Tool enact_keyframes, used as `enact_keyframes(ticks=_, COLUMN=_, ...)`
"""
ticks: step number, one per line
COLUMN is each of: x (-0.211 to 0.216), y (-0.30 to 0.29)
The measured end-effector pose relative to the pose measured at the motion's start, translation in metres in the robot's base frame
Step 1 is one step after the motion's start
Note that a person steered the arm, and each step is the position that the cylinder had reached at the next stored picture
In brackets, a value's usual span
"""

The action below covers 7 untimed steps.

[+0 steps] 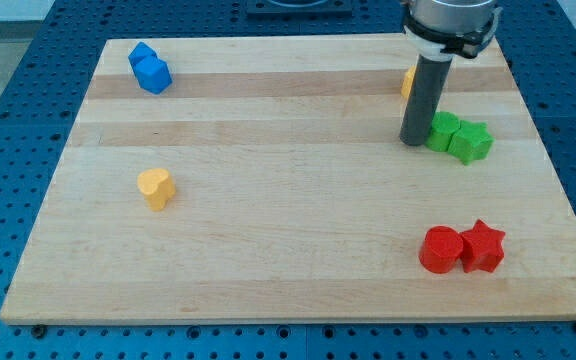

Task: Point your arm to the yellow hexagon

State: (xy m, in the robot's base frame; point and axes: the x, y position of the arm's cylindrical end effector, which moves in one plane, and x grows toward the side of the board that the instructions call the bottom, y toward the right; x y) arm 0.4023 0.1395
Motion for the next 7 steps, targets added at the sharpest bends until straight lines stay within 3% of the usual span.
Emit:
enact_keyframes(ticks=1, x=0.000, y=0.000)
enact_keyframes(ticks=3, x=-0.036, y=-0.136)
enact_keyframes(ticks=7, x=-0.036, y=-0.142)
